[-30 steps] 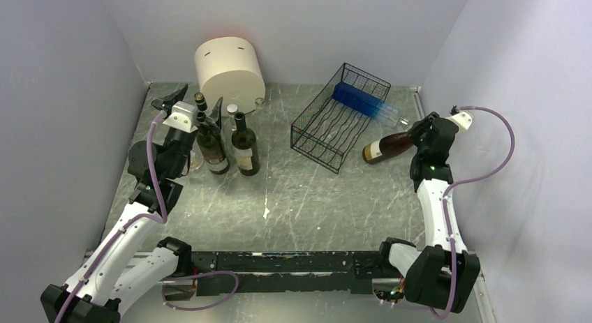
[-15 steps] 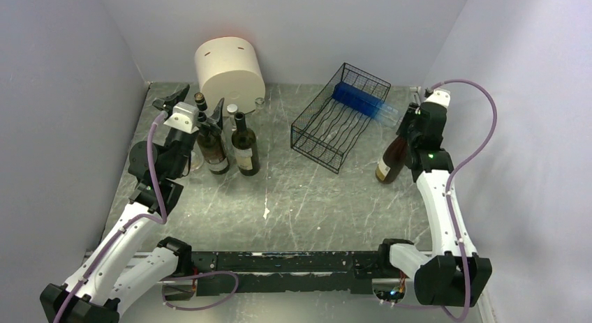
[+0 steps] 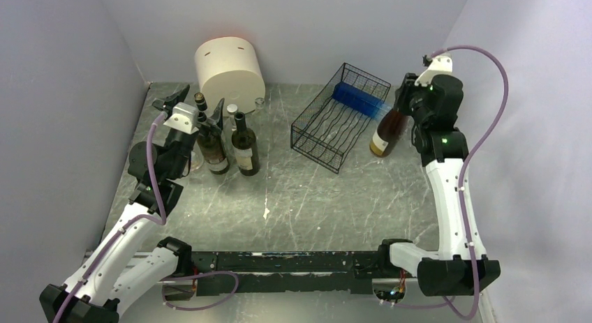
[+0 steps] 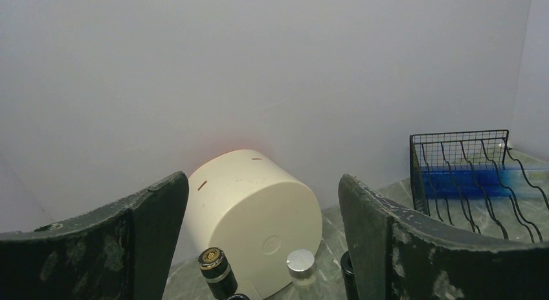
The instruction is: Take the wine bottle off the wine rack
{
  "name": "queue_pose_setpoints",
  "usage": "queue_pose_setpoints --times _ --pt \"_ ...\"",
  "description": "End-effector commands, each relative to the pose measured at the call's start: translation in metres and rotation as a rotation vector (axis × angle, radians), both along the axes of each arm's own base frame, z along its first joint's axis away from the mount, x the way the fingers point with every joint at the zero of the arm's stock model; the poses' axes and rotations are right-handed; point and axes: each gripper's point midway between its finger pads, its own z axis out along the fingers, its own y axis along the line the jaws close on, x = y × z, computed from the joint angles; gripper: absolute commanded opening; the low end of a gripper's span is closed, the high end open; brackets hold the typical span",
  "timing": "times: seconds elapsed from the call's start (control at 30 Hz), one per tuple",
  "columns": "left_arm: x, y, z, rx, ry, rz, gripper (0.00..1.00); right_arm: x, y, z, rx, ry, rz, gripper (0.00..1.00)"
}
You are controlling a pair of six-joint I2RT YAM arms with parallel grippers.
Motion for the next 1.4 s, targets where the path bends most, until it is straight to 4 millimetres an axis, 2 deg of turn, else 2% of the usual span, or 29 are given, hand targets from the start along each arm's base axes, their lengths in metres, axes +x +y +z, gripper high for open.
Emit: queue_pose_setpoints --times 0.0,0.17,0.27,0.4,0.5,0.6,0.8,0.9,1.07,1.23,1.37 --pt "-0.005 -0.004 0.007 -0.014 -0.022 -0.026 0.89 -0.009 0.051 0.148 0.042 -0.423 0.247 0.00" --pt "-0.006 -0.002 0.008 -0.014 -0.027 -0.017 0.90 -0.002 0.104 0.183 0.108 -0.478 0.480 0.00" --pt "-0.006 0.000 0.009 -0.013 -0.030 -0.006 0.90 -0.001 0.147 0.196 0.135 -0.486 0.620 0.00" --pt "-0.007 0.002 0.010 -0.015 -0.036 0.003 0.90 -0.007 0.209 0.204 0.170 -0.474 0.773 0.00" --pt "-0.007 0.002 0.011 -0.017 -0.037 0.002 0.90 -0.010 0.251 0.197 0.190 -0.455 0.859 0.00" --pt "-0.008 0.003 0.011 -0.017 -0.039 0.004 0.90 -0.010 0.288 0.179 0.209 -0.414 0.922 0.00" --pt "-0.007 0.004 0.011 -0.019 -0.040 0.009 0.90 -0.013 0.339 0.147 0.227 -0.365 0.990 0.00" --pt "-0.008 0.004 0.012 -0.021 -0.042 0.007 0.90 -0.010 0.359 0.128 0.166 -0.335 0.961 0.00" --pt "-0.009 0.004 0.012 -0.022 -0.042 0.005 0.90 -0.013 0.376 0.103 0.082 -0.342 0.916 0.00" --pt "-0.009 0.003 0.012 -0.022 -0.041 0.000 0.90 -0.012 0.382 0.078 0.041 -0.351 0.863 0.00" --pt "-0.009 0.004 0.013 -0.021 -0.041 0.005 0.90 -0.009 0.379 0.071 0.078 -0.372 0.824 0.00"
